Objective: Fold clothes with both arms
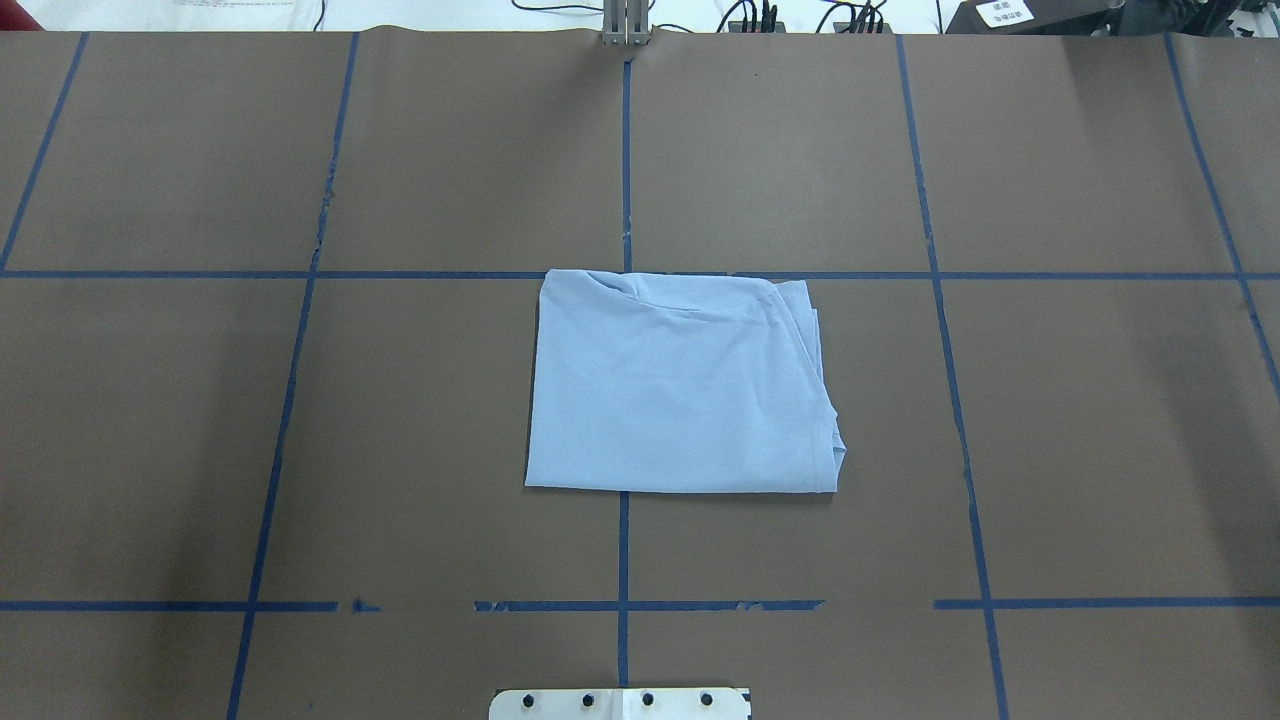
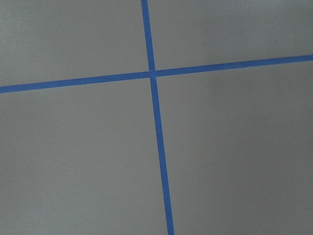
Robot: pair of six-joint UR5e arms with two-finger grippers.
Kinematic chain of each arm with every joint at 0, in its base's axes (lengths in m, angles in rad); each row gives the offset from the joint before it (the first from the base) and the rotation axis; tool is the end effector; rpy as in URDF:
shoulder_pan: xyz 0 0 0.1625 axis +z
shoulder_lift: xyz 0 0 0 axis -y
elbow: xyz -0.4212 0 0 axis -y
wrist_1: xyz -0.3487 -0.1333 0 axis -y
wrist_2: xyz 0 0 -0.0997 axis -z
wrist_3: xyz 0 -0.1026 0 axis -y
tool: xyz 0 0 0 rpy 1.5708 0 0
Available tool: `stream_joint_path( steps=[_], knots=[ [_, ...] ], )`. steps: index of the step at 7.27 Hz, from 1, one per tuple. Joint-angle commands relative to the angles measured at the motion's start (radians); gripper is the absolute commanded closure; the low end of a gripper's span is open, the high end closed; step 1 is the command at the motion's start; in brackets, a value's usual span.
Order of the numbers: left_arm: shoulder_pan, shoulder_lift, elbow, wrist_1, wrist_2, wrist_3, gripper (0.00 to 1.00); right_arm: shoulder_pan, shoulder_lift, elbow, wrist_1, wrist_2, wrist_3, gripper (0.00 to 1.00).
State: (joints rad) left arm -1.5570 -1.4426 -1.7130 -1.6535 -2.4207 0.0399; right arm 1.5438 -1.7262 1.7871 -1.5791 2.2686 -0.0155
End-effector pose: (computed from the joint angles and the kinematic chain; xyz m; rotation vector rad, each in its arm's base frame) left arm -0.0507 -0.4013 0.6331 0.1019 0.8482 0.0915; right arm 0.0569 -0.3882 0.6307 0.0464 -0.6980 -0.0591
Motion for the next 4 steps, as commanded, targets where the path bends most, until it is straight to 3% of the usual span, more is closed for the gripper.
stream_joint_path(
  steps=[1,4],
  knots=[
    [0.000,0.002,0.001,0.000,0.000,0.000,0.00,0.001,-0.001,0.000,0.001,0.003,0.000,0.00],
    [0.000,0.002,0.001,0.000,-0.001,0.000,0.00,-0.001,-0.001,0.001,0.002,0.008,-0.004,0.00]
  ],
)
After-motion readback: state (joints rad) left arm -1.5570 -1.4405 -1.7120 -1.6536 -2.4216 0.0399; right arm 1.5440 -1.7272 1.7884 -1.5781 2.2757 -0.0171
